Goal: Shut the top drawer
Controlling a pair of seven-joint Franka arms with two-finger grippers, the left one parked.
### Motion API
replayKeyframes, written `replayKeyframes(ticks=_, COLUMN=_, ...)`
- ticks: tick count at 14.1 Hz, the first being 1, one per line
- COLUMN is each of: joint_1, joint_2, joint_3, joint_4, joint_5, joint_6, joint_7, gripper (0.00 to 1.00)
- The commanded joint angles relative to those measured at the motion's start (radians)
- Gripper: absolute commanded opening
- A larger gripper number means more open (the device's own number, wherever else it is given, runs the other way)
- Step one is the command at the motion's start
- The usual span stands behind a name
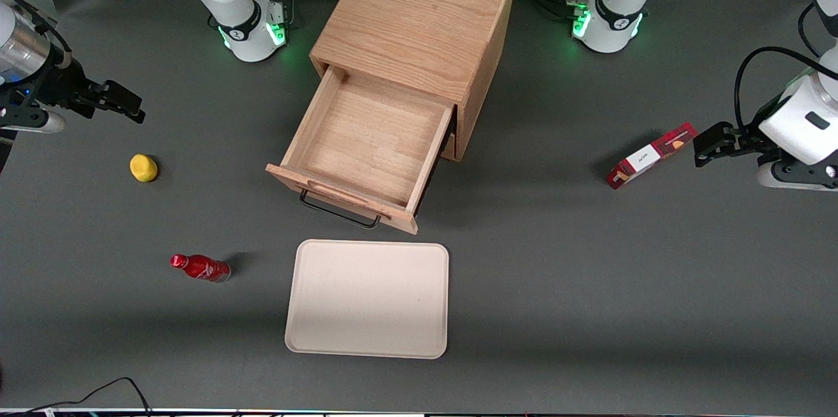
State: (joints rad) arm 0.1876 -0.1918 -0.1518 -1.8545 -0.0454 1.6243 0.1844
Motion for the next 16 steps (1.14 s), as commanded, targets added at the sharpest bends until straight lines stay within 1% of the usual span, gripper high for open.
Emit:
replayKeyframes(ticks=1, joint_1=0.001, joint_2=0.021, joint_3=-0.006, joint_4=0.035, joint_5=0.021, joint_6=-0.029, joint_7=-0.016, gripper=1.00)
replayKeyframes(ticks=7, joint_1=0.006, joint_2=0.018, joint_3=0.004, joint_4=0.063, joint_5=0.022, joint_6=-0.029, joint_7=-0.045, gripper=1.00)
replayKeyframes(ticks=8, joint_1=0.006, joint_2=0.029, joint_3=0.018, joint_4=0.095, joint_5=0.041, joint_6=-0.032, joint_7=-0.068, gripper=1.00)
replayKeyframes(ticks=9, joint_1=0.006, joint_2=0.050, joint_3=0.020, joint_4=0.119, joint_5=0.118, joint_6=-0.047, joint_7=-0.077, gripper=1.00)
replayKeyframes(ticks=10, joint_1=0.006, joint_2=0.078, joint_3=0.024, joint_4=0.159, joint_5=0.171, joint_6=-0.041, joint_7=-0.079, gripper=1.00)
replayKeyframes(ticks=11, joint_1=0.013, joint_2=0.142, joint_3=0.041, joint_4=0.252, joint_5=0.170, joint_6=-0.050, joint_7=-0.115, gripper=1.00)
replayKeyframes(ticks=13, joint_1=0.015, joint_2=0.311, joint_3=0.125, joint_4=0.502, joint_5=0.173, joint_6=-0.162, joint_7=-0.248, gripper=1.00)
replayKeyframes(ticks=14, joint_1=0.016, joint_2=0.393, joint_3=0.149, joint_4=0.612, joint_5=0.173, joint_6=-0.213, joint_7=-0.263, gripper=1.00)
replayKeyframes(ticks=15, joint_1=0.019, joint_2=0.446, joint_3=0.185, joint_4=0.682, joint_5=0.171, joint_6=-0.236, joint_7=-0.264, gripper=1.00)
replayKeyframes(ticks=16, joint_1=0.019, joint_2=0.480, joint_3=0.224, joint_4=0.710, joint_5=0.170, joint_6=-0.235, joint_7=-0.266, gripper=1.00)
